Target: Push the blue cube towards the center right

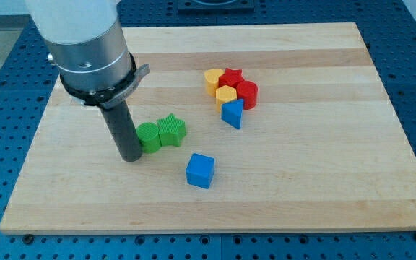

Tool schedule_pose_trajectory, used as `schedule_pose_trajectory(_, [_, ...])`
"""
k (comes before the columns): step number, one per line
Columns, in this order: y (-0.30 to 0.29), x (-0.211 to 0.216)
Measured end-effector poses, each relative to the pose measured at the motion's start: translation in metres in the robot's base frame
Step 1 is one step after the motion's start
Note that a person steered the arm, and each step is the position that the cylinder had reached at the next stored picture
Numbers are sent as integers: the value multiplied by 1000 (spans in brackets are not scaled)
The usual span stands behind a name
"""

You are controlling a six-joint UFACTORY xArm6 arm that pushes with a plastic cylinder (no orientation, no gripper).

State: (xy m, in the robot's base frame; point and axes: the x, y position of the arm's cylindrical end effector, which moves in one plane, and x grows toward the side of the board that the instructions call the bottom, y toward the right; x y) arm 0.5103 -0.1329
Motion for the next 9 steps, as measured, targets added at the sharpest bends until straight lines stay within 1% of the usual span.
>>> schedule_pose_trajectory(2, [11,49])
schedule_pose_trajectory(4, [108,50])
schedule_pose_trajectory(6, [152,47])
schedule_pose_trajectory(7, [171,35])
schedule_pose_trajectory(8, [171,25])
schedule_pose_trajectory(9, [166,25])
